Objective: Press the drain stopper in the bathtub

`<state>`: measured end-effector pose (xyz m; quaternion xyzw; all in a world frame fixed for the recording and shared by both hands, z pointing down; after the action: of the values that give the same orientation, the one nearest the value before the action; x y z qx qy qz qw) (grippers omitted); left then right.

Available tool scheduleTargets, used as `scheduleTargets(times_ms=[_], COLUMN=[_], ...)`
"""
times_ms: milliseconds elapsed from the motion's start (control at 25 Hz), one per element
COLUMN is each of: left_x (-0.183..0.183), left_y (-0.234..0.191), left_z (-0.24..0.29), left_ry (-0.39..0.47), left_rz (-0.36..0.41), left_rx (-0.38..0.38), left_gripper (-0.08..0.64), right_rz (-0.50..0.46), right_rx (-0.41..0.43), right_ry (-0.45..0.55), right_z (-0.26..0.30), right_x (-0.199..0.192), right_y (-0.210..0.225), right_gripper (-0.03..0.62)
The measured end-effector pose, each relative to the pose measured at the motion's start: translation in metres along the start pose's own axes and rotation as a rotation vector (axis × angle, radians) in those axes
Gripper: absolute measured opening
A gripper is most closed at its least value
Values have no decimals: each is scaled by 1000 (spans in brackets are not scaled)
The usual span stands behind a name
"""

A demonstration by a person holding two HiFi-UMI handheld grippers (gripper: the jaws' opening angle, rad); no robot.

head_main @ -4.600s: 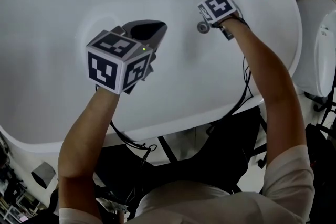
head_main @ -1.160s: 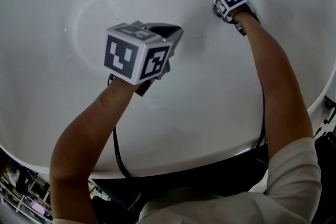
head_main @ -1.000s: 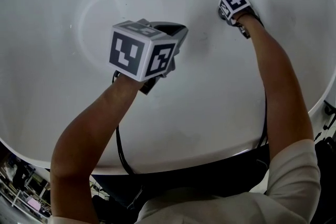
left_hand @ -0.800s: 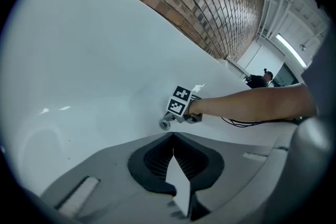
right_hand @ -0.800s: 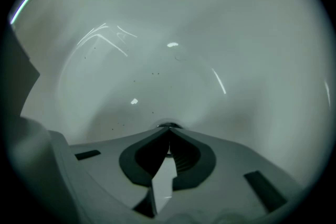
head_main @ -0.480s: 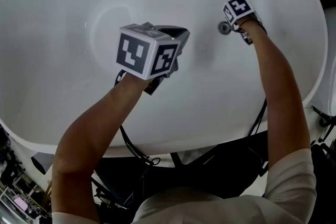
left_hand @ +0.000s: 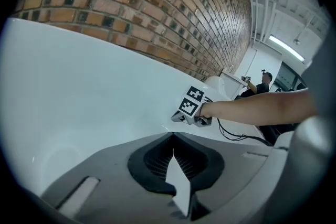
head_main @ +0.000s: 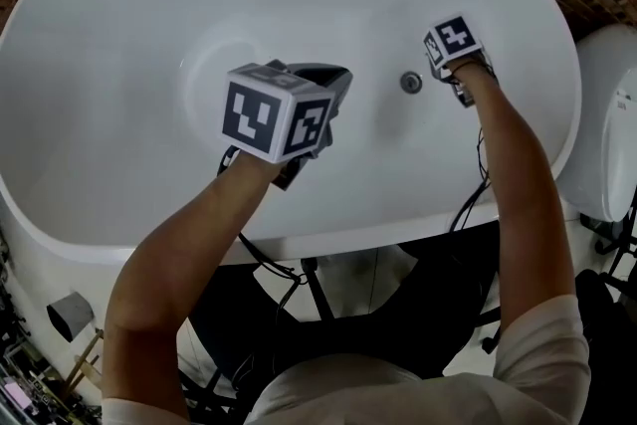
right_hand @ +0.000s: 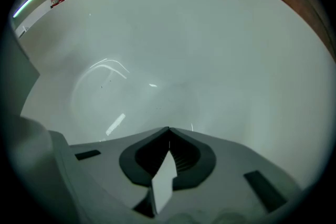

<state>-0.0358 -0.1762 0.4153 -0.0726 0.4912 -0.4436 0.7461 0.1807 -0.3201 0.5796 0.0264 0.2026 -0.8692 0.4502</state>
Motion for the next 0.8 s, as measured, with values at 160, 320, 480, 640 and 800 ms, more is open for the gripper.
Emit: scheduleTargets(times_ms=[160,320,480,640,800], left_x=[6,12,13,13,15], left_y=[20,41,60,76,93], left_z=[-18,-32,-47,-59,-69], left_ry=[35,72,87,100,130], left_rz=[18,42,65,86,102], left_rx=[11,18,26,46,57], left_gripper=[5,5,5,5,5], right_rz=[6,13,26,49,74], right_rx=[-8,-27,-37,-43,-48], right_ry=[47,96,126,154,199], right_z=[-34,-68,-98,-124,-152], right_x=[3,6,3,-2,-3], right_y=[1,9,14,17,17], right_gripper=[15,15,15,15,15])
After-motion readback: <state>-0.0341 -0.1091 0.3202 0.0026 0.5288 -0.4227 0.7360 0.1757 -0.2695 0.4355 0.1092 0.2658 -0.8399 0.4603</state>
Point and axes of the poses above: the fingertips, and each gripper's own axes: z forward along the fingers, y to its right, x out of its top, the point moved 2 cm from there along -z, backward along the fingers, and after that the axes turned 13 degrees about -x, right-handed, at the moved point
